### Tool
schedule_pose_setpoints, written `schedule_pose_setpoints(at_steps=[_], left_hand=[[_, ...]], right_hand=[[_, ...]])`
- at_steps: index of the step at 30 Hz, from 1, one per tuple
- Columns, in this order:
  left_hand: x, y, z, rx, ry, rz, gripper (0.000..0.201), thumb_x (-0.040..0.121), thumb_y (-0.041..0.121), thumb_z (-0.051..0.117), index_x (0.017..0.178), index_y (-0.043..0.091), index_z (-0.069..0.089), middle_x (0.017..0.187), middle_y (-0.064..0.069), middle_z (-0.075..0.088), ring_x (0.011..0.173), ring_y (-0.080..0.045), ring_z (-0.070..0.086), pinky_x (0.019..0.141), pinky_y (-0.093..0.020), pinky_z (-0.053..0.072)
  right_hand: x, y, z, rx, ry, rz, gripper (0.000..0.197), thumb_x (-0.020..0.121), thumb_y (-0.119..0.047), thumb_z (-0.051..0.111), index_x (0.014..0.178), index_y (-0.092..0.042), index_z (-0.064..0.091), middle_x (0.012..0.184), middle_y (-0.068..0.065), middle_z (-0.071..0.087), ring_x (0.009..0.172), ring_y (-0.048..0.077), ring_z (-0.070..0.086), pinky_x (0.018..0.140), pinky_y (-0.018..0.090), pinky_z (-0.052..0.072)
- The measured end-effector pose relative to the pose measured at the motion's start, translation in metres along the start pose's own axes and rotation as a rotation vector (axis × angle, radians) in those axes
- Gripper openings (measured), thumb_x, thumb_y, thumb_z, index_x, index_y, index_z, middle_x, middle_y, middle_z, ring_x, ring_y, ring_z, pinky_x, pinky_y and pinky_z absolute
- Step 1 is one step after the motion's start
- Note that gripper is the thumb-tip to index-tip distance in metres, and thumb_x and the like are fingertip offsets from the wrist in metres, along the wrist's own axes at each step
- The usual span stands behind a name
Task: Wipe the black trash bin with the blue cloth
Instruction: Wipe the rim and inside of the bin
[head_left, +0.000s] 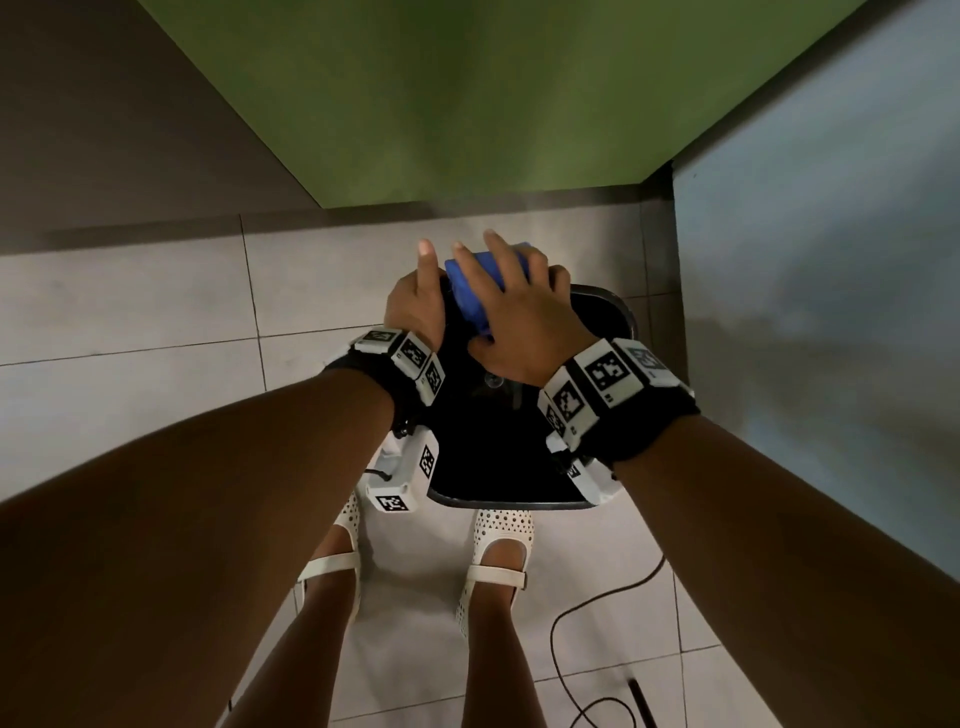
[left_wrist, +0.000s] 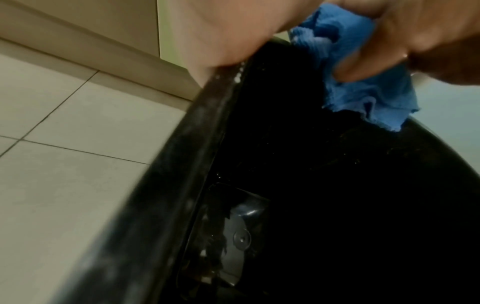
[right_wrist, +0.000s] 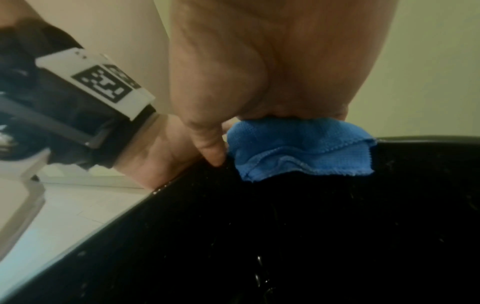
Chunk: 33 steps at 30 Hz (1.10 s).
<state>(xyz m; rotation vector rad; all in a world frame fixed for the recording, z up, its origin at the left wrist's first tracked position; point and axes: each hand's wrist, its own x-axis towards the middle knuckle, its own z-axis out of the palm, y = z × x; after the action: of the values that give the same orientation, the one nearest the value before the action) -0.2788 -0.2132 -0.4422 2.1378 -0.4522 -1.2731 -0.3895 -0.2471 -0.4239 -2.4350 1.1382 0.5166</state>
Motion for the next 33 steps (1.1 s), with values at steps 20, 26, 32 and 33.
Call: schedule_pose_setpoints(at_steps=[20, 26, 32, 33], left_hand=[[0.015, -0.022, 0.005, 0.056, 0.067, 0.121, 0.051, 0.096, 0.049, 0.029, 0.083, 0.012, 0.062, 0.082, -0.007, 0.064, 0.084, -0.026, 0.062, 0.074, -0.03, 0.046], [0.014, -0.018, 0.003, 0.138, 0.1, 0.095, 0.054, 0.095, 0.052, 0.028, 0.084, 0.013, 0.063, 0.077, 0.0, 0.059, 0.072, -0.016, 0.052, 0.071, -0.022, 0.035], [0.014, -0.019, 0.002, 0.244, -0.026, 0.211, 0.048, 0.09, 0.054, 0.042, 0.062, 0.016, 0.049, 0.057, 0.001, 0.047, 0.056, -0.014, 0.045, 0.054, -0.024, 0.035], [0.013, -0.019, 0.002, 0.263, -0.055, 0.238, 0.043, 0.089, 0.053, 0.045, 0.068, 0.017, 0.055, 0.059, 0.001, 0.052, 0.061, -0.016, 0.05, 0.057, -0.025, 0.039]], right_hand=[[0.033, 0.013, 0.006, 0.131, 0.157, -0.095, 0.04, 0.089, -0.046, 0.048, 0.12, -0.022, 0.053, 0.107, 0.004, 0.061, 0.094, 0.03, 0.057, 0.08, 0.04, 0.042], [-0.005, 0.063, 0.014, 0.231, 0.185, 0.121, 0.045, 0.089, -0.047, 0.045, 0.126, -0.023, 0.05, 0.118, 0.008, 0.058, 0.102, 0.034, 0.054, 0.088, 0.041, 0.042], [-0.021, 0.076, 0.02, 0.368, 0.2, 0.352, 0.04, 0.094, -0.037, 0.044, 0.13, -0.02, 0.044, 0.123, 0.016, 0.05, 0.103, 0.037, 0.053, 0.083, 0.039, 0.044], [-0.019, 0.072, 0.02, 0.36, 0.219, 0.368, 0.039, 0.094, -0.037, 0.043, 0.129, -0.019, 0.044, 0.122, 0.016, 0.05, 0.103, 0.036, 0.052, 0.083, 0.04, 0.044]])
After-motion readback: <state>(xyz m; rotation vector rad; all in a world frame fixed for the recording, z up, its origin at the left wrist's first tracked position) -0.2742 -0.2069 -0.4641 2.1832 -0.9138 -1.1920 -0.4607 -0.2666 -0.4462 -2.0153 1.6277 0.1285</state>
